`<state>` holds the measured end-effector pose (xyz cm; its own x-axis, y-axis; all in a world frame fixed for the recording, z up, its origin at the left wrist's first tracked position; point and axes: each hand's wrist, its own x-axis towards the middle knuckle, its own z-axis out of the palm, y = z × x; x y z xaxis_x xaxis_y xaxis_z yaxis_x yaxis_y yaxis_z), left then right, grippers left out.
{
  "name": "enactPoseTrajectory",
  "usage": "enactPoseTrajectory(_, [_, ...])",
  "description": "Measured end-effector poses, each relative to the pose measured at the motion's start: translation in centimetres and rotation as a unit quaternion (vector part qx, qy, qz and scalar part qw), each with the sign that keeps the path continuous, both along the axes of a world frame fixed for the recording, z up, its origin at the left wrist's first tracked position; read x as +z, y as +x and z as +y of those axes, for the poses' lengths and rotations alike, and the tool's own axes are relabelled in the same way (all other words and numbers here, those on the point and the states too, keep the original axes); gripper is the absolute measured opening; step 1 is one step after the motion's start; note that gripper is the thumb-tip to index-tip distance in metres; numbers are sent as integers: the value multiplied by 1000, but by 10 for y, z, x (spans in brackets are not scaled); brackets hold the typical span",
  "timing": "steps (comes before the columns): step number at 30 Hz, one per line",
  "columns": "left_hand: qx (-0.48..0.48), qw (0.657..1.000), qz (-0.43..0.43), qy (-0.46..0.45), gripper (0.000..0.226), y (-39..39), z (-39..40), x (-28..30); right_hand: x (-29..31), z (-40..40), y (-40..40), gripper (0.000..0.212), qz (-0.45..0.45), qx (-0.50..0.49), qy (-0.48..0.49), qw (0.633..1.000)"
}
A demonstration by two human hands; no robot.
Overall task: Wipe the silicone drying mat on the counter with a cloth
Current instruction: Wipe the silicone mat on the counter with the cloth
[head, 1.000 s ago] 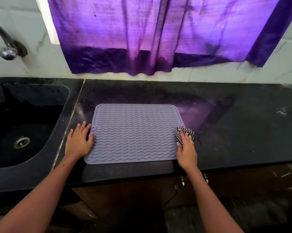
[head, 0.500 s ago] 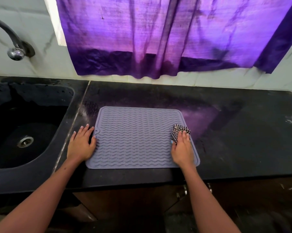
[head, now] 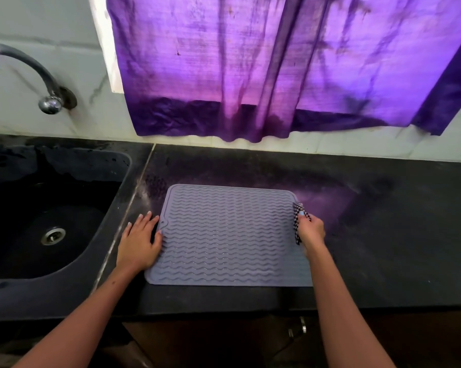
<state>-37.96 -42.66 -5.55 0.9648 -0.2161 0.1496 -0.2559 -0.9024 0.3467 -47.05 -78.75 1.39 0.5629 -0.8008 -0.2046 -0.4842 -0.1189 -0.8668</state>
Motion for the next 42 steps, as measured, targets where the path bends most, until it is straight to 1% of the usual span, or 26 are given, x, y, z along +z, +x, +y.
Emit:
enactPoseTrajectory(2, [1,1000,-5,-2,72,0,0,0,1,13,6,40,3,17,-82,996])
enactPoseTrajectory(4, [0,1000,-7,-2,79,1,1,-1,-6,27,9,44,28,97,-168,981])
enactPoseTrajectory(6, [-2,1000,-6,-1,81,1,1,-1,-25,38,10,55,101,203,-245,943])
enactPoseTrajectory(7, [-3,1000,-6,-2,81,1,0,-1,-34,42,9,63,146,236,-278,919])
enactPoseTrajectory(8, [-3,1000,-7,-2,81,1,0,-1,-41,43,9,68,176,249,-301,904])
enactPoseTrajectory(10, [-3,1000,-10,-2,80,0,0,-2,-45,44,9,72,197,243,-319,895])
enactPoseTrajectory(16, [-5,1000,-8,-2,77,0,1,-4,-47,38,10,63,195,239,-326,894])
enactPoseTrajectory(19, [-7,1000,-4,-1,78,0,0,-3,-48,34,17,57,175,229,-308,907])
enactPoseTrajectory(20, [-8,1000,-2,0,79,0,0,-2,-47,33,21,54,155,219,-287,920])
enactPoseTrajectory(21, [-9,1000,0,0,79,1,1,-2,-45,33,26,49,123,196,-248,941])
enactPoseTrajectory(23, [-13,1000,4,-1,81,2,3,-2,-32,34,35,40,33,85,-122,988])
enactPoseTrajectory(24, [-17,1000,7,0,82,2,3,-1,-24,35,38,38,-11,24,-54,998])
enactPoseTrajectory(25, [-22,1000,12,2,84,3,4,0,-17,37,42,38,-45,-21,-7,999])
enactPoseTrajectory(26, [-28,999,17,5,85,4,5,1,-11,41,45,39,-55,-40,0,998])
enactPoseTrajectory(28, [-40,999,20,18,85,5,8,4,-2,60,47,41,-41,3,-65,997])
enactPoseTrajectory(29, [-46,999,15,25,84,6,10,4,-4,72,47,43,-35,52,-104,993])
enactPoseTrajectory(30, [-52,998,9,32,81,6,11,4,-9,84,46,48,-8,108,-145,983])
enactPoseTrajectory(31, [-56,998,4,36,79,6,13,3,-18,96,44,53,41,167,-192,966])
enactPoseTrajectory(33, [-62,997,-2,37,76,5,15,2,-37,112,37,66,154,260,-277,912])
enactPoseTrajectory(34, [-64,997,-2,37,76,5,16,0,-41,115,35,70,183,277,-295,896])
enactPoseTrajectory(37, [-71,997,5,39,78,2,15,-1,-40,112,36,76,229,297,-300,877])
enactPoseTrajectory(42, [-74,997,5,37,78,2,15,-1,-35,114,40,70,275,293,-324,856])
